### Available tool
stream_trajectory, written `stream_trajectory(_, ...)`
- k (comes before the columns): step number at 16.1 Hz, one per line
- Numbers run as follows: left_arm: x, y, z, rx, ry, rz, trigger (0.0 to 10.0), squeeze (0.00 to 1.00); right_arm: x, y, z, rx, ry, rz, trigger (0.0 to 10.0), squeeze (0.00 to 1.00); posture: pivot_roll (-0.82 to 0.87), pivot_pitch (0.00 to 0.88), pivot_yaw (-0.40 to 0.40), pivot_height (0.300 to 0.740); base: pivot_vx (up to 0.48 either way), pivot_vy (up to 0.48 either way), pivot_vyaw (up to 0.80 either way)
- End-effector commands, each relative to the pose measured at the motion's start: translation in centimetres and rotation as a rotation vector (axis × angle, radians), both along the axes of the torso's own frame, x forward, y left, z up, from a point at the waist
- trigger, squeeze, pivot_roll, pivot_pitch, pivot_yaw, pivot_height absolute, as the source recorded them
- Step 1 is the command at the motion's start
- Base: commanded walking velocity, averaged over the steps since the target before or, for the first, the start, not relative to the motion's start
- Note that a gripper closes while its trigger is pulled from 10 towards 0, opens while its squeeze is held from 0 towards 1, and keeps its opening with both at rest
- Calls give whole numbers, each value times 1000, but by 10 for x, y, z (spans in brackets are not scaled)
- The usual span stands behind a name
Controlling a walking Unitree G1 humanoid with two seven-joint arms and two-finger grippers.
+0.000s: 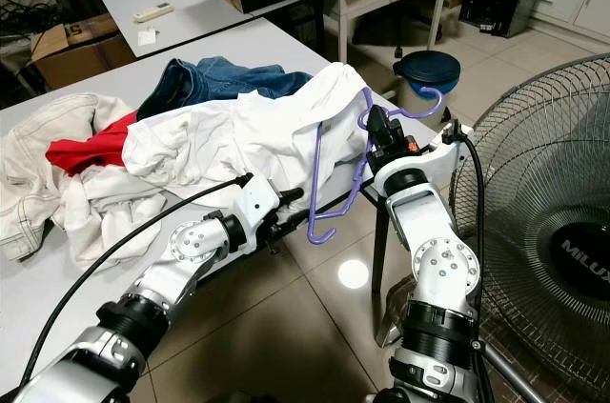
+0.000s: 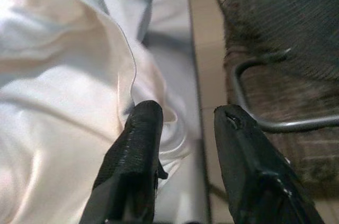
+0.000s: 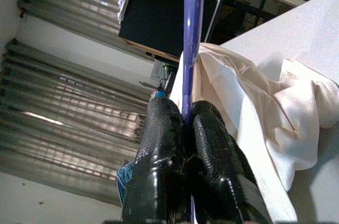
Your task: Hang hanger
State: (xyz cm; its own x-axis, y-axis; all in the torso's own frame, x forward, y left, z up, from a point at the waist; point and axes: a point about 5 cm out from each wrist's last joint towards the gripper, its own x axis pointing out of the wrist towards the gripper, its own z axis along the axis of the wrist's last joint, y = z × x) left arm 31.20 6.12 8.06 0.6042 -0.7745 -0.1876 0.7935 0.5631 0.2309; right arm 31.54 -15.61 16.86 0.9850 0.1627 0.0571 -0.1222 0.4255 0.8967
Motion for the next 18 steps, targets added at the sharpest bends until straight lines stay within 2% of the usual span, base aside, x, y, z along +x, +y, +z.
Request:
stream_trajectory(1,4,7,2,23,-20,29,0,0,0,3,10,5,-39,2,10000,0,-144,0,160,740,0,0,0)
stream_trajectory(4,5,8,-3,61,-23,61,0,0,1,3,9,3,-37,5,10000,0,-148,0,157,740,0,0,0)
stream_trajectory(9,7,6,-6,76,-28,74,0,0,1,2,10,-2,-39,4,10000,0,-156,0,158,740,0,0,0)
stream_trajectory(14,9,4,-4,66,-36,68,0,0,2,1,10,-1,-40,-2,10000,0,-151,0,159,740,0,0,0)
stream_trajectory(18,10,14,3,34,-52,17,0,0,4,2,11,1,-43,-3,10000,0,-144,0,160,740,0,0,0)
